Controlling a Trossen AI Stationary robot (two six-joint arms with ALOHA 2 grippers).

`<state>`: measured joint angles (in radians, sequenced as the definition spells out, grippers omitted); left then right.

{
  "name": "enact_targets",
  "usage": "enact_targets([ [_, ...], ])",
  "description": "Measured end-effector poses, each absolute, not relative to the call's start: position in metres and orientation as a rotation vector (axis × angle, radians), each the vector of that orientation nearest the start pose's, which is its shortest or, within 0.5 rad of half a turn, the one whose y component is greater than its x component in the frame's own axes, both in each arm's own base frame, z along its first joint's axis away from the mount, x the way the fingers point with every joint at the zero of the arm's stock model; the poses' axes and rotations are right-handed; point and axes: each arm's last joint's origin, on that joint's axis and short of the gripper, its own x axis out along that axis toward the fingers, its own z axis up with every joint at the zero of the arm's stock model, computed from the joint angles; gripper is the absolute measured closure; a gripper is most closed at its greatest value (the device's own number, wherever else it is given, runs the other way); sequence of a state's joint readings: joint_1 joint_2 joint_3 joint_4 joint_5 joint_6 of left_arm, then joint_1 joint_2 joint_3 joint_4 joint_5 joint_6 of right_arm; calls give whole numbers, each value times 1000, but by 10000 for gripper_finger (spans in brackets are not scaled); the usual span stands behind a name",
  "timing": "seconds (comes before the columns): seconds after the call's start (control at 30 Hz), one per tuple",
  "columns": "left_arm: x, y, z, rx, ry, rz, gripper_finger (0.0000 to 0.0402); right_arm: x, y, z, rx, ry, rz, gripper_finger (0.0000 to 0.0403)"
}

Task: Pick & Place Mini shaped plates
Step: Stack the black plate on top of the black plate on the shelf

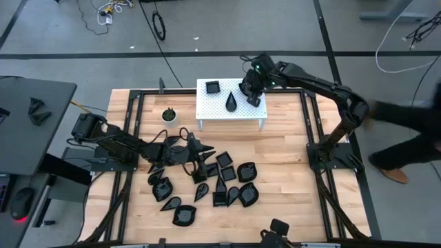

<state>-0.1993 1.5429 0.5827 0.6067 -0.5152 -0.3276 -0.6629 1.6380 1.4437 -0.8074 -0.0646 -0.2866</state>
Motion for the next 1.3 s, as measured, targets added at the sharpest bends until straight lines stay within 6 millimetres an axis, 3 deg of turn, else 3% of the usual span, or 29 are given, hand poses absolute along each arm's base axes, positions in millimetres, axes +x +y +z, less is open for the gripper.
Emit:
enact_targets([
  [0.13,287,-43,169,-199,277,363,312,265,-213,290,107,1102,-487,392],
  [0.37,286,-43,168,-195,281,368,312,259,-220,294,-47,1188,-776,392],
  [0.6,286,-43,168,-195,281,369,312,268,-213,296,103,1051,-562,392],
  [0.73,286,-43,168,-195,281,369,312,265,-210,289,175,1111,-527,392],
  [0.8,286,-43,168,-194,281,370,312,261,-210,287,146,1162,-558,392],
  [0.9,286,-43,168,-194,281,370,312,258,-215,290,40,1201,-743,392],
  [1.0,286,-43,168,-193,282,370,312,258,-219,300,-50,1159,-883,392],
  [1.13,286,-43,168,-193,283,371,312,264,-213,308,-82,1087,-815,392],
  [1.3,286,-43,168,-193,287,372,312,263,-208,307,2,1073,-703,392],
])
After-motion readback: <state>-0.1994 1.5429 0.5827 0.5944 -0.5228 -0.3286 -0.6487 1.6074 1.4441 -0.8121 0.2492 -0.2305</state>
